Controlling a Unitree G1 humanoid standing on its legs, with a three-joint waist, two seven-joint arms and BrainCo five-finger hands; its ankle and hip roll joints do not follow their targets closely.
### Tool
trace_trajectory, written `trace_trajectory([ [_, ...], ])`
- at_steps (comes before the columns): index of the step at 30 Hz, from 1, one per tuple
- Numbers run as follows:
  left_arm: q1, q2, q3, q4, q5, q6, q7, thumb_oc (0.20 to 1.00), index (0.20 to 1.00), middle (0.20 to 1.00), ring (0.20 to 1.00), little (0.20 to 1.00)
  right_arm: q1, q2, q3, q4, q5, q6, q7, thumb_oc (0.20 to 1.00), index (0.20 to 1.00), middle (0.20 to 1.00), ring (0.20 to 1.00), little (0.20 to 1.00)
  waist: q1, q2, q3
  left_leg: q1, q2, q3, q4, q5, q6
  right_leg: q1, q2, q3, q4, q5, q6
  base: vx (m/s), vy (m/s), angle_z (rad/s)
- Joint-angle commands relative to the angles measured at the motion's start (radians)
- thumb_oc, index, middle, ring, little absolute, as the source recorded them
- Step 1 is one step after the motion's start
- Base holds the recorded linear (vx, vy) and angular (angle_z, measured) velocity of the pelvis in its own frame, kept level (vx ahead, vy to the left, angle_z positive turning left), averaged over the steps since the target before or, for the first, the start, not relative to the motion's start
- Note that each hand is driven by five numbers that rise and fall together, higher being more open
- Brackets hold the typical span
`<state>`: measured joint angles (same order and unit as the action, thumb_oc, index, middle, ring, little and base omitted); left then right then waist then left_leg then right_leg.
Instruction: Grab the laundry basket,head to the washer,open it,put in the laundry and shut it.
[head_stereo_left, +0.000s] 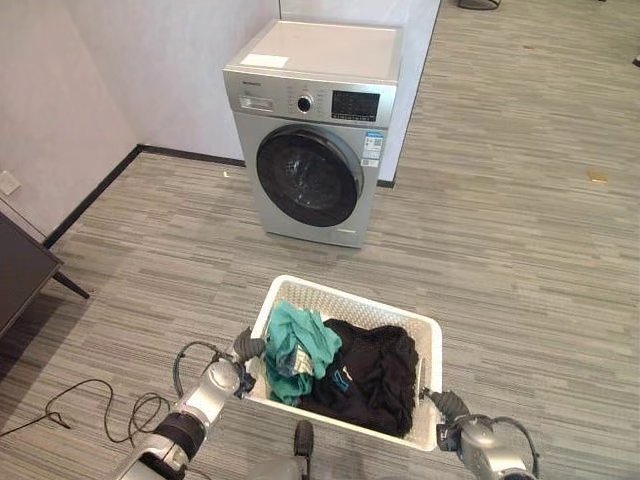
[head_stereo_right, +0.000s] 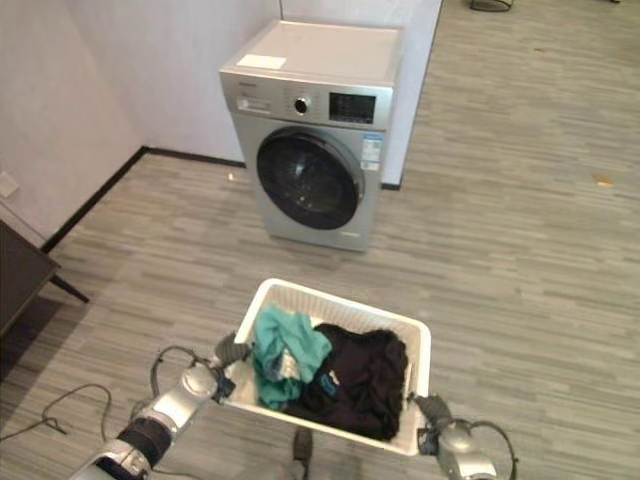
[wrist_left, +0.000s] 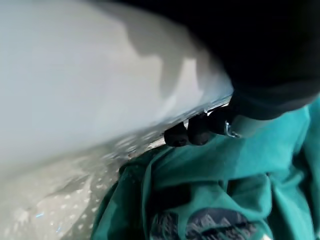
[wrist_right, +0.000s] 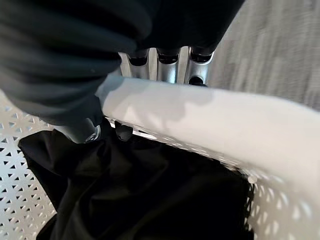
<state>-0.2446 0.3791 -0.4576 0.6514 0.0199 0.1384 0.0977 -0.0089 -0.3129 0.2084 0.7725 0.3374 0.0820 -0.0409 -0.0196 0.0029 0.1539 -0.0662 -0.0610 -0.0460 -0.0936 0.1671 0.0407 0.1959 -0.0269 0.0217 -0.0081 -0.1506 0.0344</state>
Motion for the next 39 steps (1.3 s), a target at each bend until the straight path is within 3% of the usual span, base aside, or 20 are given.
trace_trajectory([
  [1, -0.136, 0.009, 0.091, -0.033, 0.002, -0.080, 0.053, 0.200, 0.200, 0.200, 0.200, 0.200, -0.050, -0.057, -0.057, -0.112, 0.014, -0.072, -0.005, 0.200, 0.200, 0.200, 0.200, 0.200, 0.018, -0.008, 0.042, -0.015, 0.075, 0.020, 0.196, -0.223, -0.063, -0.130, -0.078, -0.025, -0.027, 0.141, 0.033, -0.02, 0.053, -0.03],
  [4, -0.078, 0.030, 0.145, -0.101, -0.009, -0.091, 0.048, 0.200, 0.200, 0.200, 0.200, 0.200, -0.092, -0.075, -0.081, -0.182, 0.006, -0.081, -0.027, 0.200, 0.200, 0.200, 0.200, 0.200, 0.039, -0.010, 0.056, -0.079, 0.075, 0.059, 0.363, -0.317, -0.051, -0.128, -0.109, 0.013, -0.028, 0.138, 0.046, 0.07, 0.206, -0.20],
  [7, -0.051, 0.040, 0.171, -0.149, -0.005, -0.091, 0.046, 0.200, 0.200, 0.200, 0.200, 0.200, -0.083, -0.084, -0.107, -0.237, -0.006, -0.083, -0.037, 0.200, 0.200, 0.200, 0.200, 0.200, 0.050, -0.001, 0.047, -0.085, 0.063, 0.058, 0.396, -0.356, -0.024, -0.137, -0.123, 0.028, 0.026, 0.114, 0.052, 0.14, 0.234, -0.71],
  [9, -0.045, 0.053, 0.195, -0.201, 0.010, -0.089, 0.048, 0.200, 0.200, 0.200, 0.200, 0.200, -0.054, -0.100, -0.163, -0.311, -0.029, -0.085, -0.053, 0.200, 0.200, 0.200, 0.200, 0.200, 0.039, 0.007, 0.040, -0.046, 0.023, 0.020, 0.381, -0.382, 0.018, -0.191, -0.120, 0.053, 0.230, 0.087, 0.063, 0.25, 0.311, 0.12],
  [13, -0.034, 0.084, 0.234, -0.247, 0.031, -0.080, 0.061, 0.200, 0.200, 0.200, 0.200, 0.200, -0.056, -0.111, -0.186, -0.364, -0.065, -0.090, -0.065, 0.200, 0.200, 0.200, 0.200, 0.200, 0.021, 0.024, 0.066, 0.059, 0.023, 0.040, 0.314, -0.387, 0.054, -0.345, -0.118, -0.009, 0.494, 0.161, 0.067, 0.20, 0.235, 0.13],
  [17, -0.030, 0.092, 0.260, -0.250, 0.036, -0.083, 0.067, 0.200, 0.200, 0.200, 0.200, 0.200, -0.035, -0.125, -0.211, -0.404, -0.091, -0.086, -0.068, 0.200, 0.200, 0.200, 0.200, 0.200, -0.015, 0.019, 0.065, 0.168, 0.013, 0.025, 0.217, -0.393, 0.045, -0.413, -0.056, -0.068, 0.372, 0.145, 0.066, 0.34, 0.063, -0.03],
  [18, -0.056, 0.088, 0.262, -0.227, 0.044, -0.088, 0.087, 0.200, 0.200, 0.200, 0.200, 0.200, -0.017, -0.125, -0.217, -0.420, -0.090, -0.095, -0.079, 0.200, 0.200, 0.200, 0.200, 0.200, -0.048, 0.000, 0.065, 0.251, -0.001, 0.006, 0.165, -0.423, 0.029, -0.475, -0.034, -0.128, 0.163, 0.202, 0.085, 0.66, -0.012, 0.53],
  [20, -0.066, 0.085, 0.262, -0.211, 0.046, -0.086, 0.094, 0.200, 0.200, 0.200, 0.200, 0.200, -0.009, -0.120, -0.211, -0.421, -0.093, -0.093, -0.076, 0.200, 0.200, 0.200, 0.200, 0.200, -0.062, -0.001, 0.065, 0.287, 0.006, -0.003, 0.149, -0.439, 0.022, -0.477, -0.022, -0.169, 0.083, 0.236, 0.093, 0.50, -0.045, 0.76],
  [21, -0.074, 0.079, 0.265, -0.200, 0.056, -0.079, 0.093, 0.200, 0.200, 0.200, 0.200, 0.200, 0.011, -0.109, -0.201, -0.424, -0.101, -0.086, -0.070, 0.200, 0.200, 0.200, 0.200, 0.200, -0.073, -0.010, 0.058, 0.338, 0.009, 0.000, 0.136, -0.457, 0.006, -0.507, -0.022, -0.241, 0.008, 0.276, 0.104, 0.41, -0.077, 0.33],
  [25, -0.088, 0.058, 0.248, -0.171, 0.072, -0.078, 0.098, 0.200, 0.200, 0.200, 0.200, 0.200, 0.065, -0.102, -0.194, -0.434, -0.113, -0.083, -0.060, 0.200, 0.200, 0.200, 0.200, 0.200, -0.102, -0.011, 0.021, 0.381, 0.029, -0.011, 0.166, -0.463, -0.022, -0.473, -0.009, -0.255, 0.004, 0.309, 0.079, 0.39, -0.107, 0.21],
  [26, -0.084, 0.036, 0.242, -0.159, 0.067, -0.082, 0.106, 0.200, 0.200, 0.200, 0.200, 0.200, 0.088, -0.106, -0.179, -0.427, -0.114, -0.081, -0.048, 0.200, 0.200, 0.200, 0.200, 0.200, -0.116, 0.012, -0.005, 0.358, 0.066, 0.009, 0.299, -0.396, -0.074, -0.423, 0.019, -0.240, 0.017, 0.302, 0.045, 0.46, -0.158, 0.54],
  [27, -0.084, 0.036, 0.241, -0.159, 0.067, -0.083, 0.106, 0.200, 0.200, 0.200, 0.200, 0.200, 0.088, -0.106, -0.179, -0.427, -0.113, -0.082, -0.048, 0.200, 0.200, 0.200, 0.200, 0.200, -0.118, 0.008, -0.008, 0.353, 0.062, 0.007, 0.301, -0.393, -0.074, -0.426, 0.013, -0.240, 0.015, 0.306, 0.045, 0.41, -0.209, 0.66],
  [29, -0.088, 0.022, 0.224, -0.149, 0.052, -0.085, 0.100, 0.200, 0.200, 0.200, 0.200, 0.200, 0.116, -0.114, -0.181, -0.434, -0.099, -0.081, -0.053, 0.200, 0.200, 0.200, 0.200, 0.200, -0.131, 0.010, -0.002, 0.221, 0.148, 0.053, 0.596, -0.241, -0.121, -0.364, 0.023, -0.227, 0.030, 0.267, -0.006, 0.25, -0.225, 0.53],
  [31, -0.056, 0.019, 0.240, -0.164, 0.032, -0.085, 0.109, 0.200, 0.200, 0.200, 0.200, 0.200, 0.102, -0.122, -0.147, -0.421, -0.101, -0.081, -0.062, 0.200, 0.200, 0.200, 0.200, 0.200, -0.097, 0.002, 0.024, 0.050, 0.151, 0.019, 0.934, -0.137, -0.095, -0.284, 0.048, -0.196, 0.011, 0.221, -0.065, 0.26, -0.242, 0.37],
  [32, -0.048, 0.018, 0.240, -0.168, 0.026, -0.085, 0.112, 0.200, 0.200, 0.200, 0.200, 0.200, 0.099, -0.126, -0.136, -0.417, -0.104, -0.077, -0.063, 0.200, 0.200, 0.200, 0.200, 0.200, -0.089, 0.003, 0.030, 0.018, 0.157, 0.020, 0.953, -0.156, -0.076, -0.264, 0.061, -0.172, 0.011, 0.206, -0.071, 0.24, -0.157, -0.09],
  [35, -0.050, 0.018, 0.240, -0.166, 0.012, -0.085, 0.115, 0.200, 0.200, 0.200, 0.200, 0.200, 0.096, -0.130, -0.130, -0.410, -0.101, -0.073, -0.067, 0.200, 0.200, 0.200, 0.200, 0.200, -0.074, -0.021, 0.045, -0.071, 0.193, 0.045, 0.882, -0.209, -0.052, -0.229, 0.034, -0.155, 0.013, 0.192, -0.063, 0.15, 0.004, -0.98],
  [36, -0.053, 0.021, 0.245, -0.167, 0.007, -0.092, 0.123, 0.200, 0.200, 0.200, 0.200, 0.200, 0.083, -0.130, -0.124, -0.408, -0.097, -0.080, -0.068, 0.200, 0.200, 0.200, 0.200, 0.200, -0.046, -0.024, 0.060, -0.089, 0.205, 0.070, 0.691, -0.233, -0.059, -0.201, 0.017, -0.143, 0.008, 0.178, -0.047, 0.20, 0.084, -0.11],
  [37, -0.054, 0.022, 0.245, -0.167, 0.007, -0.092, 0.123, 0.200, 0.200, 0.200, 0.200, 0.200, 0.082, -0.130, -0.124, -0.407, -0.097, -0.080, -0.068, 0.200, 0.200, 0.200, 0.200, 0.200, -0.045, -0.030, 0.060, -0.085, 0.199, 0.074, 0.680, -0.224, -0.058, -0.202, 0.011, -0.140, 0.007, 0.180, -0.046, 0.27, 0.218, -0.13],
  [38, -0.050, 0.029, 0.254, -0.171, 0.000, -0.093, 0.132, 0.200, 0.200, 0.200, 0.200, 0.200, 0.065, -0.128, -0.112, -0.399, -0.100, -0.081, -0.066, 0.200, 0.200, 0.200, 0.200, 0.200, -0.007, -0.022, 0.069, -0.081, 0.166, 0.041, 0.396, -0.201, -0.076, -0.173, 0.013, -0.103, -0.002, 0.173, -0.036, 0.14, 0.133, -0.19],
  [39, -0.050, 0.029, 0.254, -0.171, 0.000, -0.093, 0.132, 0.200, 0.200, 0.200, 0.200, 0.200, 0.065, -0.128, -0.111, -0.399, -0.100, -0.081, -0.066, 0.200, 0.200, 0.200, 0.200, 0.200, -0.007, -0.023, 0.070, -0.077, 0.165, 0.043, 0.390, -0.198, -0.076, -0.172, 0.012, -0.102, -0.002, 0.173, -0.036, 0.29, 0.258, -0.42],
])
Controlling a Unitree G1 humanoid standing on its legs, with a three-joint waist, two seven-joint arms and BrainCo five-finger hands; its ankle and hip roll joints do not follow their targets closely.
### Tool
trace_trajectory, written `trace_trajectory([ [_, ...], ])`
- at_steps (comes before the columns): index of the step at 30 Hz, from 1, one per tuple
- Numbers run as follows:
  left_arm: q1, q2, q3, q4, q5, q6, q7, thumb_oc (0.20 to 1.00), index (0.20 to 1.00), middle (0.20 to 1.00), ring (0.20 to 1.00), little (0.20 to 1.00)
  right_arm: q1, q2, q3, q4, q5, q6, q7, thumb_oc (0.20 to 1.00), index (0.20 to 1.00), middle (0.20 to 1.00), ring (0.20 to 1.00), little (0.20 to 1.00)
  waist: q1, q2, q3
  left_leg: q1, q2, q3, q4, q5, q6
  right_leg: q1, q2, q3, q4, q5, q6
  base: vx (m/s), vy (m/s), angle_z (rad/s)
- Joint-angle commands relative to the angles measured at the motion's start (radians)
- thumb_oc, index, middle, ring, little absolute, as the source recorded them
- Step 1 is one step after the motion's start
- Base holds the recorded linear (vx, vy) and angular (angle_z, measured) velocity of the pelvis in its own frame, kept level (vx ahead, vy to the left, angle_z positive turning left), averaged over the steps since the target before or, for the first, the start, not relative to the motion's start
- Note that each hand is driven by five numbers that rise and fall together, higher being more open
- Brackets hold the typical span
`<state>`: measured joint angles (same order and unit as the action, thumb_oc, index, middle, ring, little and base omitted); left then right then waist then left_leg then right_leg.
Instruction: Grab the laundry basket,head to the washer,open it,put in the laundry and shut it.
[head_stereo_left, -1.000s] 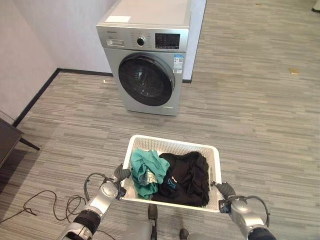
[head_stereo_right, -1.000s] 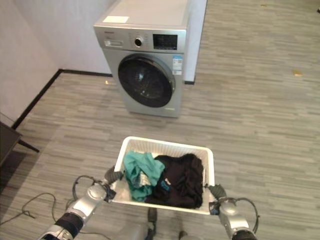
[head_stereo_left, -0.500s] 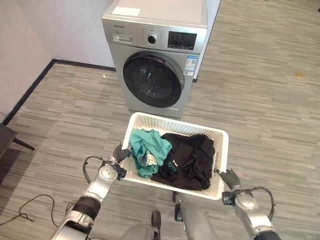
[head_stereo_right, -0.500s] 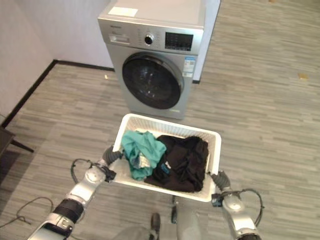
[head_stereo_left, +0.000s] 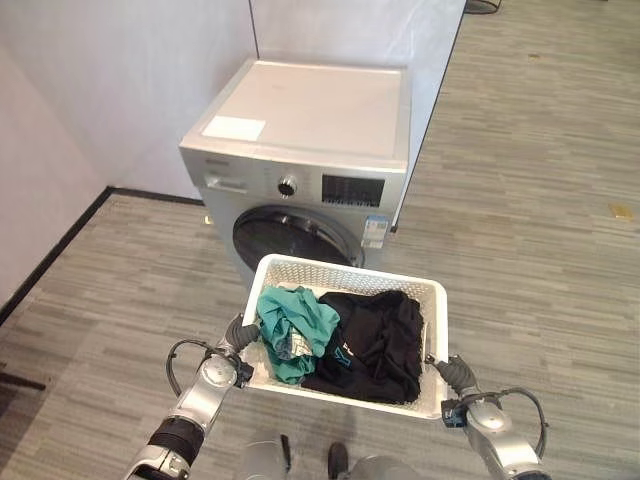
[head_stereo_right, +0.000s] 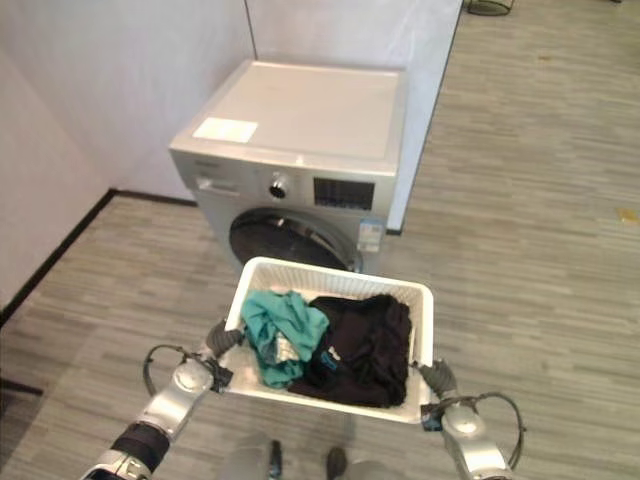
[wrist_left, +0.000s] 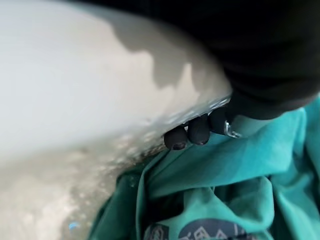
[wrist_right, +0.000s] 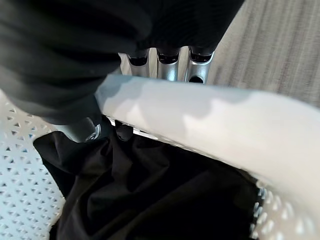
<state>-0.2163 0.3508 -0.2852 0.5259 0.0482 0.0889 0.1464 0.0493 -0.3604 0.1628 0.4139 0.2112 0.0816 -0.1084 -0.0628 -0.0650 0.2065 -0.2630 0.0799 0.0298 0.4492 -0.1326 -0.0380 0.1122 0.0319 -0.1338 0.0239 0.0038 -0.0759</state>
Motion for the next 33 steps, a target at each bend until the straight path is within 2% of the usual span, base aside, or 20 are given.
trace_trajectory([
  [1, -0.069, 0.066, 0.097, -0.051, -0.028, -0.051, 0.100, 0.200, 0.200, 0.200, 0.200, 0.200, -0.011, -0.075, -0.047, -0.022, 0.019, -0.085, 0.004, 0.200, 0.200, 0.200, 0.200, 0.200, 0.072, 0.067, 0.023, 0.120, 0.002, -0.125, -0.303, 0.158, -0.027, -0.056, -0.035, 0.089, -0.046, 0.008, 0.084, 0.19, 0.173, -0.62],
  [3, -0.051, 0.071, 0.106, -0.057, -0.011, -0.052, 0.110, 0.200, 0.200, 0.200, 0.200, 0.200, -0.022, -0.062, -0.022, -0.009, 0.006, -0.084, 0.018, 0.200, 0.200, 0.200, 0.200, 0.200, 0.078, 0.079, 0.028, 0.145, 0.000, -0.182, -0.362, 0.171, -0.040, -0.040, -0.033, 0.127, -0.049, -0.001, 0.093, 0.20, 0.183, -1.10],
  [5, -0.032, 0.069, 0.108, -0.056, 0.018, -0.053, 0.124, 0.200, 0.200, 0.200, 0.200, 0.200, -0.007, -0.052, -0.022, -0.015, -0.007, -0.089, 0.023, 0.200, 0.200, 0.200, 0.200, 0.200, 0.070, 0.093, 0.019, 0.177, 0.010, -0.173, -0.375, 0.174, -0.048, -0.033, -0.043, 0.136, -0.054, -0.007, 0.095, 0.15, 0.175, -0.94],
  [8, 0.033, 0.083, 0.137, -0.099, 0.062, -0.056, 0.137, 0.200, 0.200, 0.200, 0.200, 0.200, 0.015, -0.046, -0.030, -0.032, -0.022, -0.097, 0.029, 0.200, 0.200, 0.200, 0.200, 0.200, 0.081, 0.093, 0.011, 0.205, -0.005, -0.174, -0.380, 0.143, -0.034, -0.033, -0.067, 0.165, -0.063, 0.001, 0.104, 0.09, 0.165, -0.43],
  [13, 0.221, 0.113, 0.213, -0.268, 0.137, -0.078, 0.140, 0.200, 0.200, 0.200, 0.200, 0.200, 0.110, -0.040, -0.056, -0.138, -0.079, -0.108, 0.046, 0.200, 0.200, 0.200, 0.200, 0.200, 0.093, 0.077, 0.030, 0.215, -0.017, -0.110, -0.387, 0.121, -0.006, -0.073, -0.101, 0.197, -0.058, 0.028, 0.128, -0.01, 0.109, -0.22],
  [18, 0.388, 0.098, 0.286, -0.411, 0.158, -0.106, 0.159, 0.200, 0.200, 0.200, 0.200, 0.200, 0.217, -0.055, -0.092, -0.253, -0.148, -0.123, 0.045, 0.200, 0.200, 0.200, 0.200, 0.200, 0.097, 0.061, 0.045, 0.220, -0.017, -0.076, -0.391, 0.096, 0.011, -0.093, -0.112, 0.211, -0.061, 0.032, 0.143, -0.03, 0.033, -0.25],
  [21, 0.581, 0.081, 0.365, -0.570, 0.218, -0.152, 0.212, 0.200, 0.200, 0.200, 0.200, 0.200, 0.362, -0.098, -0.130, -0.422, -0.287, -0.150, 0.044, 0.200, 0.200, 0.200, 0.200, 0.200, 0.095, 0.041, 0.062, 0.231, -0.017, -0.070, -0.417, 0.089, 0.023, -0.104, -0.112, 0.221, -0.064, 0.034, 0.155, -0.01, 0.010, -0.14],
  [24, 0.679, 0.076, 0.449, -0.676, 0.231, -0.172, 0.262, 0.200, 0.200, 0.200, 0.200, 0.200, 0.432, -0.124, -0.162, -0.535, -0.346, -0.164, 0.036, 0.200, 0.200, 0.200, 0.200, 0.200, 0.093, 0.033, 0.059, 0.251, -0.014, -0.068, -0.448, 0.095, 0.026, -0.101, -0.109, 0.224, -0.073, 0.035, 0.159, 0.00, 0.004, -0.05],
  [26, 0.700, 0.077, 0.512, -0.754, 0.248, -0.179, 0.309, 0.200, 0.200, 0.200, 0.200, 0.200, 0.452, -0.158, -0.201, -0.616, -0.404, -0.176, 0.008, 0.200, 0.200, 0.200, 0.200, 0.200, 0.091, 0.029, 0.057, 0.260, -0.008, -0.070, -0.460, 0.098, 0.024, -0.096, -0.109, 0.219, -0.077, 0.033, 0.161, 0.00, 0.000, 0.00],
  [31, 0.707, 0.072, 0.532, -0.783, 0.247, -0.179, 0.313, 0.200, 0.200, 0.200, 0.200, 0.200, 0.457, -0.163, -0.214, -0.644, -0.420, -0.176, 0.003, 0.200, 0.200, 0.200, 0.200, 0.200, 0.090, 0.029, 0.055, 0.263, -0.007, -0.070, -0.463, 0.098, 0.024, -0.093, -0.109, 0.216, -0.078, 0.032, 0.161, 0.00, 0.000, 0.02],
  [32, 0.729, 0.059, 0.622, -0.877, 0.246, -0.185, 0.333, 0.200, 0.200, 0.200, 0.200, 0.200, 0.489, -0.176, -0.288, -0.746, -0.456, -0.184, 0.000, 0.200, 0.200, 0.200, 0.200, 0.200, 0.089, 0.023, 0.052, 0.268, -0.006, -0.070, -0.464, 0.106, 0.023, -0.090, -0.109, 0.215, -0.079, 0.041, 0.162, 0.05, 0.024, -0.02],
  [33, 0.742, 0.040, 0.701, -0.957, 0.235, -0.185, 0.347, 0.200, 0.200, 0.200, 0.200, 0.200, 0.516, -0.183, -0.352, -0.828, -0.458, -0.191, 0.012, 0.200, 0.200, 0.200, 0.200, 0.200, 0.088, 0.017, 0.034, 0.286, -0.003, -0.074, -0.476, 0.089, 0.025, -0.081, -0.107, 0.217, -0.086, 0.034, 0.165, 0.06, 0.020, 0.00],
])
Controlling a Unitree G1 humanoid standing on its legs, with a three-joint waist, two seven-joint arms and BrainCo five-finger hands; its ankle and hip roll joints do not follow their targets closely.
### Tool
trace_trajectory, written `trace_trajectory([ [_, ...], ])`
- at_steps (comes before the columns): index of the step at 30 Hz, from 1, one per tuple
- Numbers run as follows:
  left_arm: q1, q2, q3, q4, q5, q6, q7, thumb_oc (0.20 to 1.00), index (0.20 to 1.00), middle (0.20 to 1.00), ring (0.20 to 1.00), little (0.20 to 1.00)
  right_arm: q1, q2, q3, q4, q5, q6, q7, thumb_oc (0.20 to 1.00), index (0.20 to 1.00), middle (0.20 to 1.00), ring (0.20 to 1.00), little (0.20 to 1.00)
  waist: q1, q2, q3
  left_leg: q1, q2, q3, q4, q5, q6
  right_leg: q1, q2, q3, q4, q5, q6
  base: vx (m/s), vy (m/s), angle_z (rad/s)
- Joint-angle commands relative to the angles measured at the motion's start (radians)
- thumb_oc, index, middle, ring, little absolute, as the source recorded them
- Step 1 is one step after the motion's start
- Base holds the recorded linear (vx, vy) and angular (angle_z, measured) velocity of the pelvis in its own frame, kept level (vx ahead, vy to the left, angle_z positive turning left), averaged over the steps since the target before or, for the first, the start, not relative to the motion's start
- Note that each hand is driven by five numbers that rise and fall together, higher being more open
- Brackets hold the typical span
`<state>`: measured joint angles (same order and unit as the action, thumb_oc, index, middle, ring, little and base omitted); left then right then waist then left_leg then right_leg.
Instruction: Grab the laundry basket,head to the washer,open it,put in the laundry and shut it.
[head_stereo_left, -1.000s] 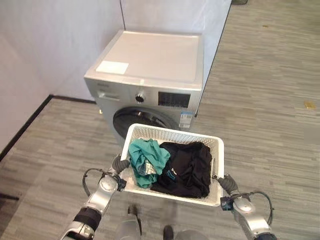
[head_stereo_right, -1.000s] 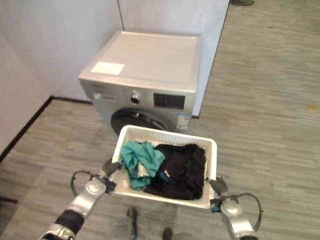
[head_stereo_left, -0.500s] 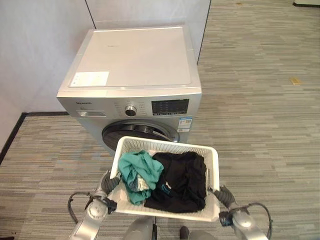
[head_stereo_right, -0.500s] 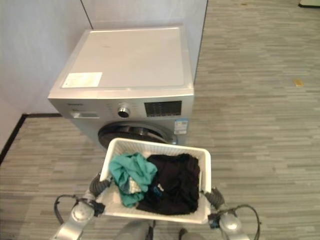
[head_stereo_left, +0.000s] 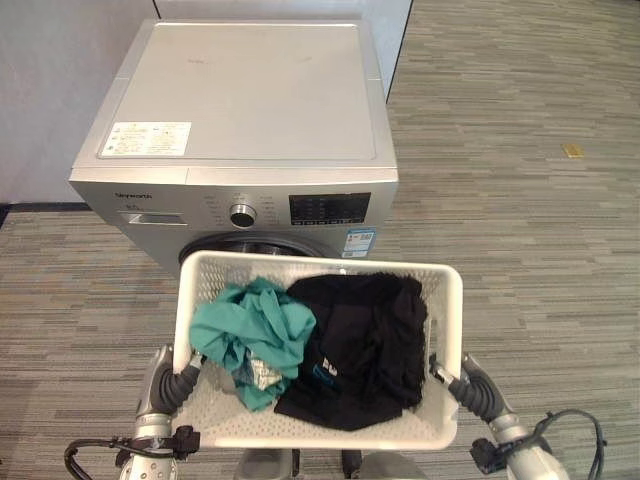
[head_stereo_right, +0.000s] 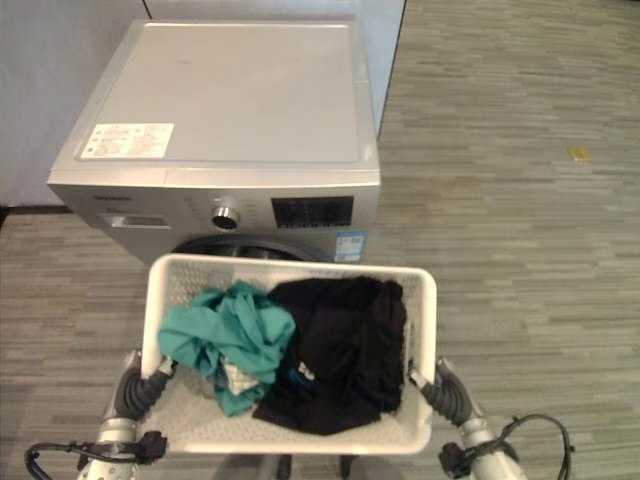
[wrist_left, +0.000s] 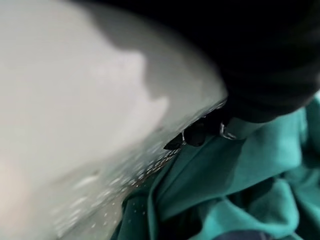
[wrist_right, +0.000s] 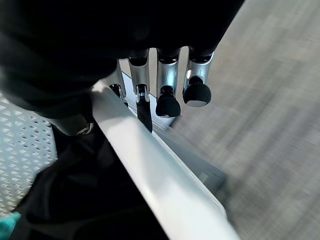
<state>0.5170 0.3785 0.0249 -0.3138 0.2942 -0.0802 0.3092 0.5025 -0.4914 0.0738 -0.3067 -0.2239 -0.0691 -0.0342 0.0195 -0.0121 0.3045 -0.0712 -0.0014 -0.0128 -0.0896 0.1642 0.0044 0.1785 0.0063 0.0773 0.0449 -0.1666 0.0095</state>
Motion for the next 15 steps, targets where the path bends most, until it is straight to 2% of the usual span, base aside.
trace_trajectory([
  [1, 0.017, 0.007, 0.395, -0.132, -0.013, -0.010, 0.178, 0.200, 0.200, 0.200, 0.200, 0.200, 0.072, -0.052, -0.268, -0.121, -0.020, -0.034, -0.055, 0.200, 0.200, 0.200, 0.200, 0.200, 0.005, -0.034, -0.064, 0.100, 0.079, -0.030, 0.061, -0.211, -0.017, -0.143, -0.081, 0.007, -0.108, 0.203, 0.080, 0.10, 0.015, -0.01],
  [6, 0.012, 0.004, 0.494, -0.211, -0.037, -0.016, 0.171, 0.200, 0.200, 0.200, 0.200, 0.200, 0.068, -0.059, -0.348, -0.195, 0.023, -0.043, -0.030, 0.200, 0.200, 0.200, 0.200, 0.200, 0.012, -0.042, -0.083, 0.121, 0.084, -0.024, 0.060, -0.222, -0.016, -0.130, -0.078, 0.019, -0.111, 0.202, 0.080, 0.04, 0.007, -0.05],
  [9, -0.037, 0.038, 0.550, -0.230, -0.037, -0.021, 0.151, 0.200, 0.200, 0.200, 0.200, 0.200, 0.029, -0.084, -0.412, -0.221, 0.084, -0.055, -0.009, 0.200, 0.200, 0.200, 0.200, 0.200, 0.015, -0.044, -0.107, 0.136, 0.086, -0.023, 0.059, -0.232, -0.018, -0.116, -0.077, 0.020, -0.114, 0.196, 0.078, 0.05, 0.004, -0.03],
  [11, -0.052, 0.053, 0.566, -0.230, -0.045, -0.020, 0.142, 0.200, 0.200, 0.200, 0.200, 0.200, 0.012, -0.094, -0.436, -0.224, 0.100, -0.057, -0.009, 0.200, 0.200, 0.200, 0.200, 0.200, 0.016, -0.043, -0.114, 0.140, 0.087, -0.023, 0.060, -0.234, -0.019, -0.112, -0.078, 0.018, -0.114, 0.194, 0.078, 0.05, 0.004, -0.02],
  [12, -0.090, 0.086, 0.580, -0.205, -0.066, -0.011, 0.111, 0.200, 0.200, 0.200, 0.200, 0.200, -0.035, -0.119, -0.470, -0.203, 0.118, -0.048, -0.008, 0.200, 0.200, 0.200, 0.200, 0.200, 0.019, -0.040, -0.123, 0.147, 0.089, -0.026, 0.059, -0.238, -0.022, -0.104, -0.080, 0.015, -0.115, 0.190, 0.076, 0.08, 0.011, -0.03],
  [15, -0.167, 0.139, 0.543, -0.160, -0.130, -0.005, 0.047, 0.200, 0.200, 0.200, 0.200, 0.200, -0.124, -0.148, -0.460, -0.132, 0.131, -0.025, -0.020, 0.200, 0.200, 0.200, 0.200, 0.200, 0.021, -0.032, -0.143, 0.155, 0.090, -0.027, 0.058, -0.242, -0.025, -0.092, -0.082, 0.007, -0.115, 0.185, 0.074, 0.06, 0.007, 0.01],
])
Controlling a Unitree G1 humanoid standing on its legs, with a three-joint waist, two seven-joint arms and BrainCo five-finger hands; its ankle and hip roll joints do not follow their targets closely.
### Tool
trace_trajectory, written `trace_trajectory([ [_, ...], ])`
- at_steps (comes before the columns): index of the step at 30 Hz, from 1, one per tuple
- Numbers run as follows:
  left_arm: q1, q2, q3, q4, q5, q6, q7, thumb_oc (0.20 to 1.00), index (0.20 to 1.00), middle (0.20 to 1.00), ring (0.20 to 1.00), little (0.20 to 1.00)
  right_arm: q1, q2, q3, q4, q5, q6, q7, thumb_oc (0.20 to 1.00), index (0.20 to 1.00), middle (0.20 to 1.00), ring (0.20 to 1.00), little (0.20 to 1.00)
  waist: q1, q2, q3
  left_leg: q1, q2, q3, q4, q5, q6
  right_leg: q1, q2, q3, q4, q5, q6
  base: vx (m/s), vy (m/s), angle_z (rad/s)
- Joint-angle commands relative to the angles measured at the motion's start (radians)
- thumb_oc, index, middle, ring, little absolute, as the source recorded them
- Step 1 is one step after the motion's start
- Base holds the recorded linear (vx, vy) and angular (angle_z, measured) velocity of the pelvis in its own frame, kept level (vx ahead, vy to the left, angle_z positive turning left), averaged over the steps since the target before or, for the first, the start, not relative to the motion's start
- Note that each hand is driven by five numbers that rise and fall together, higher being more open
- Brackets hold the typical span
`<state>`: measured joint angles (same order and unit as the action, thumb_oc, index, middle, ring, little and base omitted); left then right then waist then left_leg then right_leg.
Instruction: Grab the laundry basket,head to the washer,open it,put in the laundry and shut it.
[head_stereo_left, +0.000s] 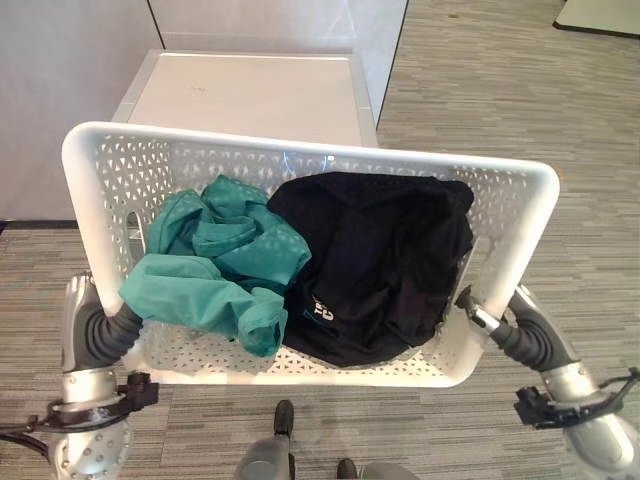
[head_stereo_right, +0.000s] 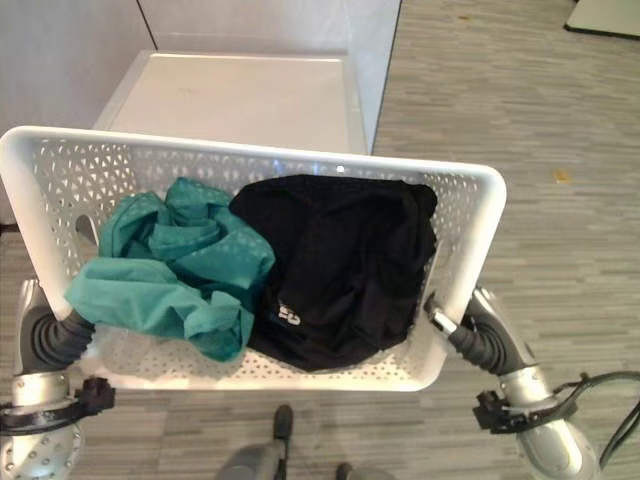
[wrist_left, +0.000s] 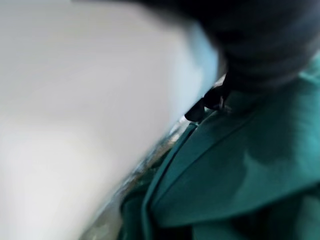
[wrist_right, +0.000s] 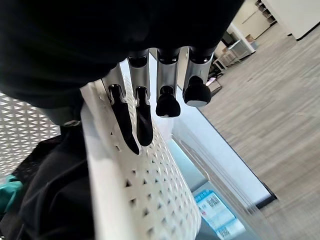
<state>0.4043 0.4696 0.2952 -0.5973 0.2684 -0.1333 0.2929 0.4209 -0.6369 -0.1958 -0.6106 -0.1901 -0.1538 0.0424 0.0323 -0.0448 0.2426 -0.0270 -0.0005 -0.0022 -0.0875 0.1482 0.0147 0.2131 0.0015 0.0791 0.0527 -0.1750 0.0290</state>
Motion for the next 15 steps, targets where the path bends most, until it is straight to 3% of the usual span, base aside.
trace_trajectory([
  [1, -0.083, 0.064, 0.249, 0.140, -0.127, 0.053, 0.043, 0.200, 0.200, 0.200, 0.200, 0.200, -0.074, -0.012, -0.172, 0.201, 0.109, 0.071, -0.098, 0.200, 0.200, 0.200, 0.200, 0.200, 0.010, 0.003, -0.089, 0.113, 0.090, -0.039, 0.058, -0.226, -0.037, -0.123, -0.078, 0.004, -0.122, 0.191, 0.054, 0.00, -0.004, 0.03],
  [8, -0.356, 0.218, 0.073, 0.334, -0.172, 0.109, -0.043, 0.200, 0.200, 0.200, 0.200, 0.200, -0.276, -0.068, -0.041, 0.415, 0.239, 0.134, -0.071, 0.200, 0.200, 0.200, 0.200, 0.200, 0.014, 0.005, -0.104, 0.119, 0.096, -0.057, 0.058, -0.214, -0.048, -0.108, -0.078, -0.018, -0.116, 0.184, 0.045, 0.05, -0.022, 0.08],
  [10, -0.543, 0.315, -0.018, 0.461, -0.249, 0.142, -0.073, 0.200, 0.200, 0.200, 0.200, 0.200, -0.380, -0.124, 0.011, 0.502, 0.318, 0.172, -0.044, 0.200, 0.200, 0.200, 0.200, 0.200, 0.017, 0.008, -0.116, 0.119, 0.104, -0.065, 0.056, -0.202, -0.057, -0.104, -0.073, -0.035, -0.107, 0.174, 0.040, 0.07, -0.072, 0.10],
  [14, -0.793, 0.388, -0.179, 0.617, -0.370, 0.159, -0.082, 0.200, 0.200, 0.200, 0.200, 0.200, -0.490, -0.205, 0.063, 0.582, 0.391, 0.199, -0.029, 0.200, 0.200, 0.200, 0.200, 0.200, 0.012, 0.010, -0.119, 0.114, 0.117, -0.079, 0.055, -0.186, -0.071, -0.106, -0.064, -0.060, -0.086, 0.159, 0.038, 0.03, -0.070, 0.31],
  [15, -0.973, 0.440, -0.300, 0.716, -0.421, 0.168, -0.071, 0.200, 0.200, 0.200, 0.200, 0.200, -0.558, -0.291, 0.102, 0.636, 0.447, 0.215, -0.025, 0.200, 0.200, 0.200, 0.200, 0.200, 0.008, 0.010, -0.122, 0.098, 0.128, -0.089, 0.074, -0.179, -0.084, -0.111, -0.057, -0.074, -0.069, 0.148, 0.037, 0.00, -0.069, 0.19],
])
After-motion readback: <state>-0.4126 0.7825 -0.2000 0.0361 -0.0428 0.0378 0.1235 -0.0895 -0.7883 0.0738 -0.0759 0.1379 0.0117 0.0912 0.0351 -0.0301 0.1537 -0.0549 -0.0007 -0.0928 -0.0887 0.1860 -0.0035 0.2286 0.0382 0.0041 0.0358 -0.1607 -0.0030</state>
